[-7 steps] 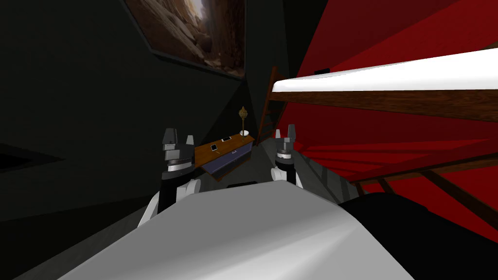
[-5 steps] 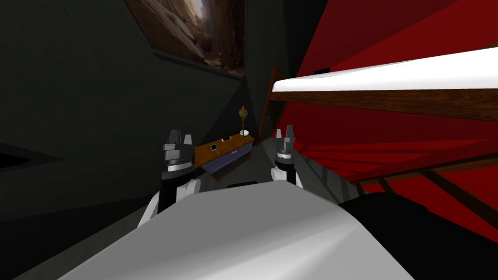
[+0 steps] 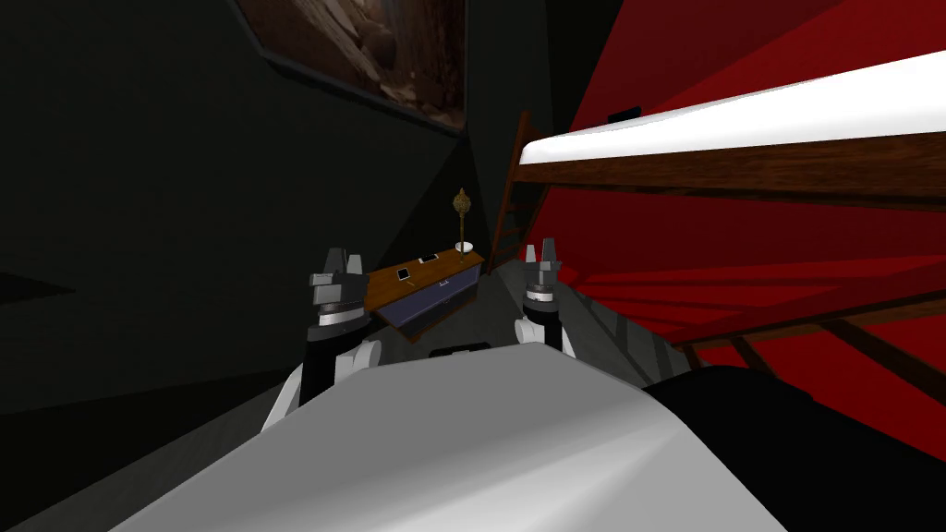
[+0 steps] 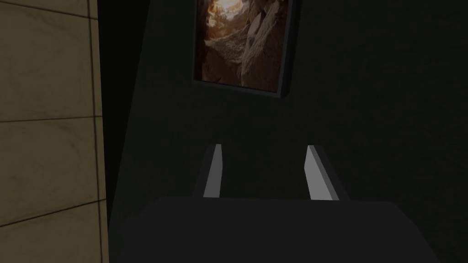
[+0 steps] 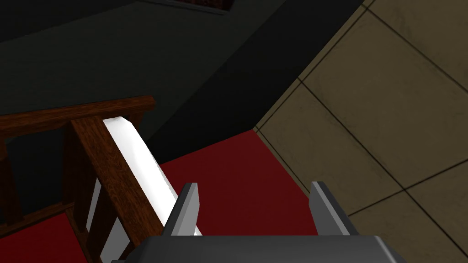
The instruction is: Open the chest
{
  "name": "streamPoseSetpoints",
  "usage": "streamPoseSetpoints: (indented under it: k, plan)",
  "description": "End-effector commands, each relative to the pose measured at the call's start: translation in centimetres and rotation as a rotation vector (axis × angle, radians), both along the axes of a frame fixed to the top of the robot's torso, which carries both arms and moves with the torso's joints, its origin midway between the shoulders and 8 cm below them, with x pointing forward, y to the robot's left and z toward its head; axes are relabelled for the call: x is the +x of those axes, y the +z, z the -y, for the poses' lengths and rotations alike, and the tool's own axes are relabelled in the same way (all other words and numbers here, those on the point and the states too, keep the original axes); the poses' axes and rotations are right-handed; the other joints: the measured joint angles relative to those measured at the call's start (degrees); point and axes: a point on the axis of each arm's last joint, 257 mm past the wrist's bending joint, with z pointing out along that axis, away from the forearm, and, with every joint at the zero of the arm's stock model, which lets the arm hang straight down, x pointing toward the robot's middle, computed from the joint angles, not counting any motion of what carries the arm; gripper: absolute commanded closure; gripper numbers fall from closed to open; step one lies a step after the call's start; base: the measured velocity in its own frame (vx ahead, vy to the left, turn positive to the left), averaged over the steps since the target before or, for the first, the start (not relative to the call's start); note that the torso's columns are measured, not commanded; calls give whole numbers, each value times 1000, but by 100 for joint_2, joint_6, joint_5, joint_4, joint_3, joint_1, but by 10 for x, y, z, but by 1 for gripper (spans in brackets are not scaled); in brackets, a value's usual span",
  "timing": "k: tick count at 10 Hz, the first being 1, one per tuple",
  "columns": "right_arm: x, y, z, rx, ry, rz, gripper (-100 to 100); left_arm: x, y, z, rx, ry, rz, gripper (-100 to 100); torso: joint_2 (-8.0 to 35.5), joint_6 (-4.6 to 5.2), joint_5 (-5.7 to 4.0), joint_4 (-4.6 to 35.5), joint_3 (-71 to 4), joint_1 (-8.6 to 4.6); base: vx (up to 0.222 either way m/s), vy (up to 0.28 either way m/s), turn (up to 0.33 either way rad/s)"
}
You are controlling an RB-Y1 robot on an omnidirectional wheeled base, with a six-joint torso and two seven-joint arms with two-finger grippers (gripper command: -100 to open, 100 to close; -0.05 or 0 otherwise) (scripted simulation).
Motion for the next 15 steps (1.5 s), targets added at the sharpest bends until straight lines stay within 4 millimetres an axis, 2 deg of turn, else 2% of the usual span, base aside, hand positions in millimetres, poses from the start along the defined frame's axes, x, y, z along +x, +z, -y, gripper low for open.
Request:
streamPoseSetpoints:
  k: [1,2,3,5,12,15]
  plan:
    - [0,0,0,0,0,0,0,0,0,0,0,0,0,0,423,0,0,423,-846,0,0,0,0]
    - [0,0,0,0,0,0,0,0,0,0,0,0,0,0,846,0,0,846,-1691,0,0,0,0]
    - [0,0,0,0,0,0,0,4,-8,2,31,-16,-15,-100,1269,0,0,1269,-2538,0,30,-16,24]
    - [0,0,0,0,0,-1,0,10,-19,2,52,-27,-32,-100,1503,0,-2,1510,-3052,-5,54,-34,30]
    - [0,0,0,0,0,-1,0,30,-78,-13,80,-35,-98,-100,1535,0,0,1536,-3076,-1,75,-60,44]
    - [0,0,0,0,0,-1,0,34,-97,-20,81,-32,-115,-100,1544,0,2,1539,-3071,9,70,-49,37]
